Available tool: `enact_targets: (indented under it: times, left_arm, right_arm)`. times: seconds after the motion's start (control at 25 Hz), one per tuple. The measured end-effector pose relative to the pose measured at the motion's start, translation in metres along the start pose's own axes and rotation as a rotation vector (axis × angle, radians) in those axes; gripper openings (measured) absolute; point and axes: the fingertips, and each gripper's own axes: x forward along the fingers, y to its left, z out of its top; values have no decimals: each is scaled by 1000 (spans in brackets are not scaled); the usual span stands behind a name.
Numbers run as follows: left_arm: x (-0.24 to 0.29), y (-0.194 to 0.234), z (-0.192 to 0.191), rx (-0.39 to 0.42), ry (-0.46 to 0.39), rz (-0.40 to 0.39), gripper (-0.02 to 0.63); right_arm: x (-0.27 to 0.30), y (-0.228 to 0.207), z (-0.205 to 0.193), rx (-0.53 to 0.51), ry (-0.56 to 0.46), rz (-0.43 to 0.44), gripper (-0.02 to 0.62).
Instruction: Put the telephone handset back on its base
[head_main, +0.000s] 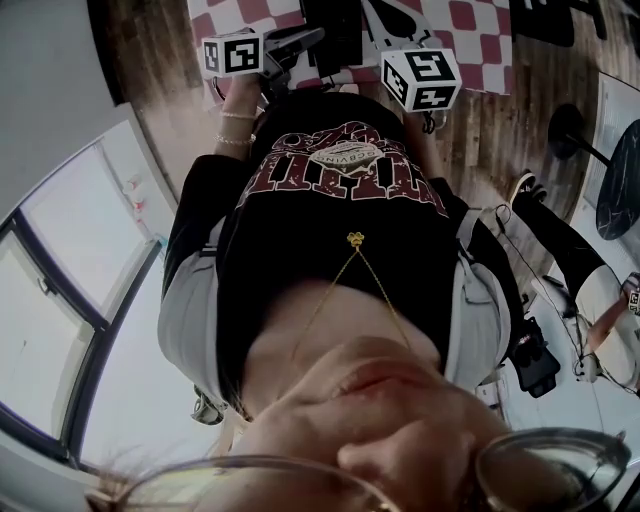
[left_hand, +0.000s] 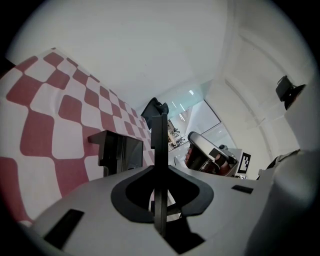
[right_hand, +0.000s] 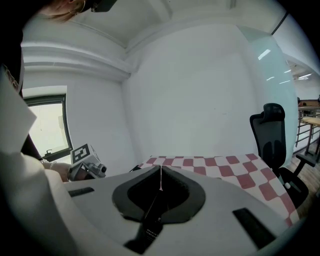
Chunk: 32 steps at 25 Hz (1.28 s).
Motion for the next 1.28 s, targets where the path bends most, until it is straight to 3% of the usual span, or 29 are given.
enact_targets:
  times: [1.28]
  left_arm:
    - [10, 46, -11, -92, 94, -29, 81]
  right_arm:
    - [17, -7, -11, 40, 49, -57, 21]
